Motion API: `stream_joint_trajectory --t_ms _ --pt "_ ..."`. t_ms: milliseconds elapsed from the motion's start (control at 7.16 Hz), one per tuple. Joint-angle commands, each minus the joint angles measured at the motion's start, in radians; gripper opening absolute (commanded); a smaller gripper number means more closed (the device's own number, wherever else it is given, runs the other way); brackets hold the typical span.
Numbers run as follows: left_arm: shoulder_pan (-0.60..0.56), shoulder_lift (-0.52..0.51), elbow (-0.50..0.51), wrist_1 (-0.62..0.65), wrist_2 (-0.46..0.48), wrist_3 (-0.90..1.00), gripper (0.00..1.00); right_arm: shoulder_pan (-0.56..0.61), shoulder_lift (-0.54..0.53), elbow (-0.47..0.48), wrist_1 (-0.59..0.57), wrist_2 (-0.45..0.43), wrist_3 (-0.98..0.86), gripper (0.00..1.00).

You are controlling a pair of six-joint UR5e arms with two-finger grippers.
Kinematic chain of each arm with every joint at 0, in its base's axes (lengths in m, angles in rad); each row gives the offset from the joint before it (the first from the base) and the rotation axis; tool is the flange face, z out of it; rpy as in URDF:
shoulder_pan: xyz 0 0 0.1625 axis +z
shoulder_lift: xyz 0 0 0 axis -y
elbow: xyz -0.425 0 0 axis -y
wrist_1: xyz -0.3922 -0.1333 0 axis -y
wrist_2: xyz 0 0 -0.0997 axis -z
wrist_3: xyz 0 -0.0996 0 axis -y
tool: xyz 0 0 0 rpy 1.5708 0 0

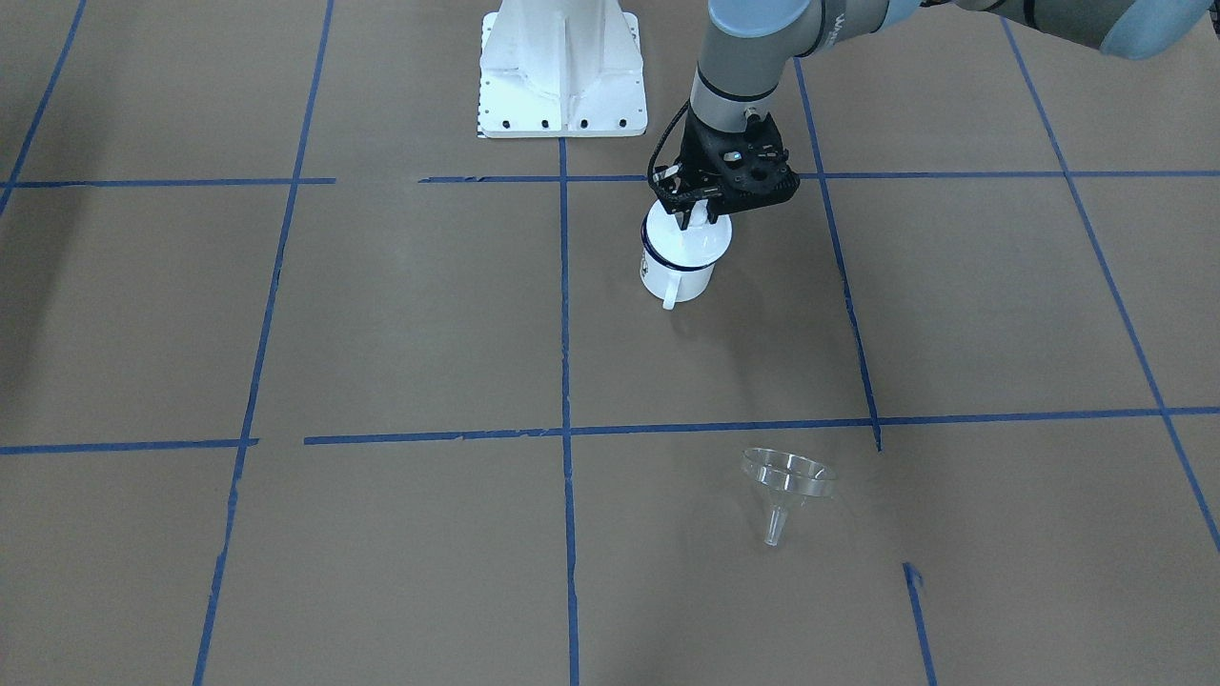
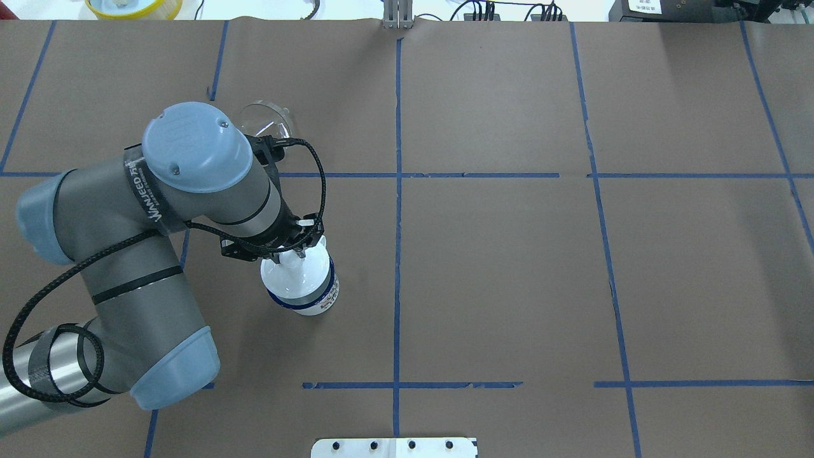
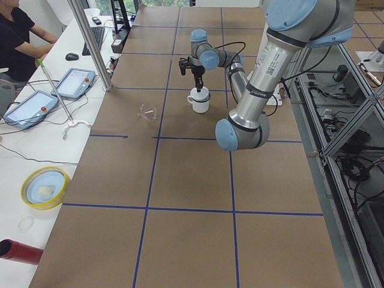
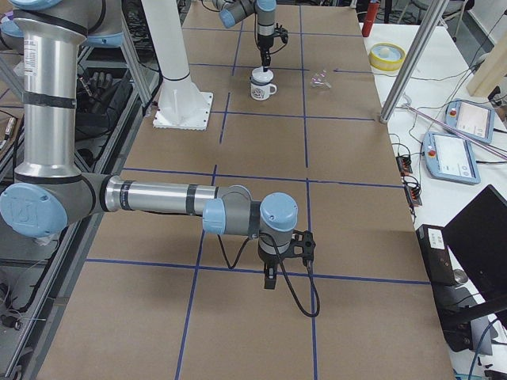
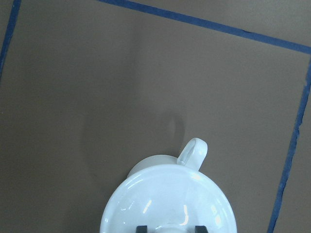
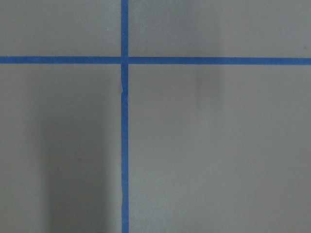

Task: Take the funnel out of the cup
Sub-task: 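Lower the white lid onto the mug rim with the left gripper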

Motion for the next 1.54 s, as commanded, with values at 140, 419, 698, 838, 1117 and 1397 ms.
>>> stream_joint_trajectory --t_ms 140,419,698,838,1117,1397 --pt "0.003 -0.003 0.004 -0.001 -0.003 -0.001 0.00 0.000 0.000 0.000 0.000 0.000 0.000 1.00" --pt "0.004 -0.003 0.010 -0.001 -0.003 0.000 0.00 0.000 0.000 0.000 0.000 0.000 0.000 1.00" --pt "0.004 -0.002 0.010 -0.003 -0.003 0.003 0.00 0.000 0.000 0.000 0.000 0.000 0.000 1.00" --pt "0.004 -0.003 0.012 -0.003 -0.003 0.000 0.00 0.000 0.000 0.000 0.000 0.000 0.000 1.00" --pt "0.006 -0.002 0.012 -0.026 -0.003 -0.001 0.00 0.000 0.000 0.000 0.000 0.000 0.000 1.00" --pt "0.004 -0.002 0.012 -0.026 -0.003 -0.001 0.00 0.000 0.000 0.000 0.000 0.000 0.000 1.00"
